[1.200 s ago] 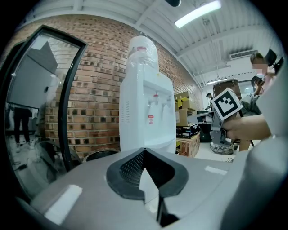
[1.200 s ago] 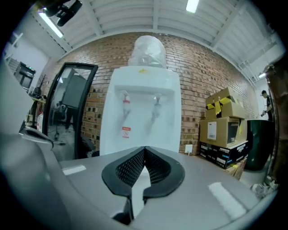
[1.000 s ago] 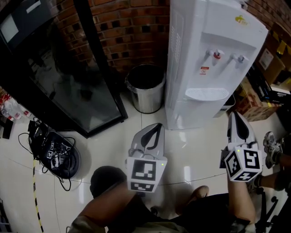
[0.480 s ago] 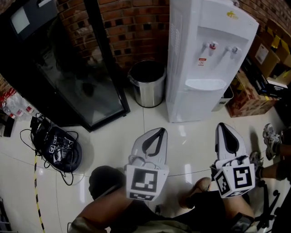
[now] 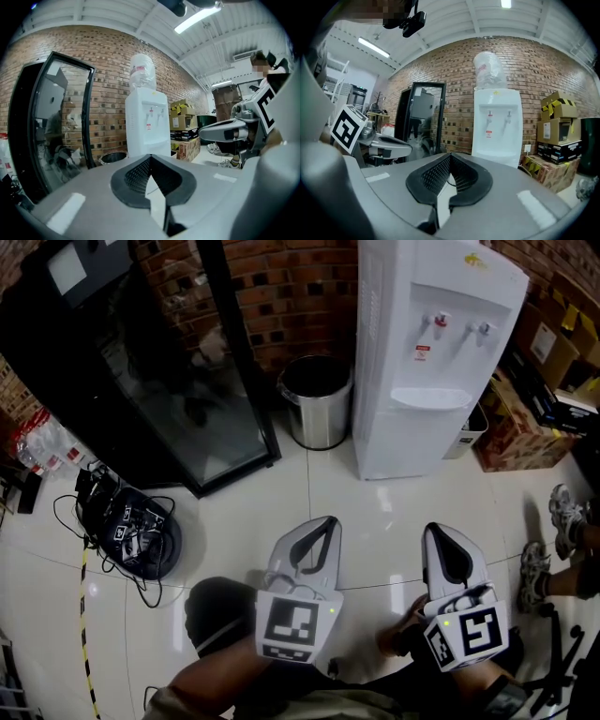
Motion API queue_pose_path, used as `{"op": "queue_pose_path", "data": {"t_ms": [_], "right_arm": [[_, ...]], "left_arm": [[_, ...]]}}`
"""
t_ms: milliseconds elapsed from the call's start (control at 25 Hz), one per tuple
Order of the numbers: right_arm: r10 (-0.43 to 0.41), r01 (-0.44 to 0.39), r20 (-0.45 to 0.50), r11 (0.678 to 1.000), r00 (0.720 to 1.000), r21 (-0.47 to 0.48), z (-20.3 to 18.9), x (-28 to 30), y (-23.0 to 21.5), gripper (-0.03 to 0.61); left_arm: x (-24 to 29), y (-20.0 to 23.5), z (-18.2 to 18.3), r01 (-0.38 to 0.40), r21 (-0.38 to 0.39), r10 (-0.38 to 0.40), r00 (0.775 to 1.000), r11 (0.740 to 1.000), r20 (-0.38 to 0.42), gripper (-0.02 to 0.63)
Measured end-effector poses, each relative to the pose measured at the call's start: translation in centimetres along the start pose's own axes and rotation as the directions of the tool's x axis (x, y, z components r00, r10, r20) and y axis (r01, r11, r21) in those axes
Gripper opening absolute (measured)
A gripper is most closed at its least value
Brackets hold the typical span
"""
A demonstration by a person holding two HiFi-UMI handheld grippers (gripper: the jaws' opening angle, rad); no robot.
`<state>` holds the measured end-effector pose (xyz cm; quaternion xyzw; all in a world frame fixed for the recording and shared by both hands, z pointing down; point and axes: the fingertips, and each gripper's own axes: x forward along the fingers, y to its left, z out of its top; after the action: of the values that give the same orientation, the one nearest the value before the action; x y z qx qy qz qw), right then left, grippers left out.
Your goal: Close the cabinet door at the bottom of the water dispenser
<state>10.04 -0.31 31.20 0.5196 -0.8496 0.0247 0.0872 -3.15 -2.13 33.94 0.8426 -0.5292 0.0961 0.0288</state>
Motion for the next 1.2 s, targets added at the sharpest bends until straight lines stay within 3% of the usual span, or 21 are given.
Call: {"op": "queue_pose_path", "data": {"t_ms": [240, 1200], "right_arm": [[-0.018, 0.019, -0.012, 0.997, 1.000, 0.075, -2.0, -1.4, 1.1, 0.000], [-0.041, 0.045, -0.063, 0.997, 0.997, 0.062, -3.1, -0.1, 0.2, 0.000]], "left_arm": [[-1.1, -0.9, -1.4, -0.010, -0.008, 0.010, 1.000, 1.000, -0.012, 0.000], [-0.1, -1.7, -0.8, 0.009, -0.011, -0.009, 1.000, 1.000, 0.006, 0.000]]}}
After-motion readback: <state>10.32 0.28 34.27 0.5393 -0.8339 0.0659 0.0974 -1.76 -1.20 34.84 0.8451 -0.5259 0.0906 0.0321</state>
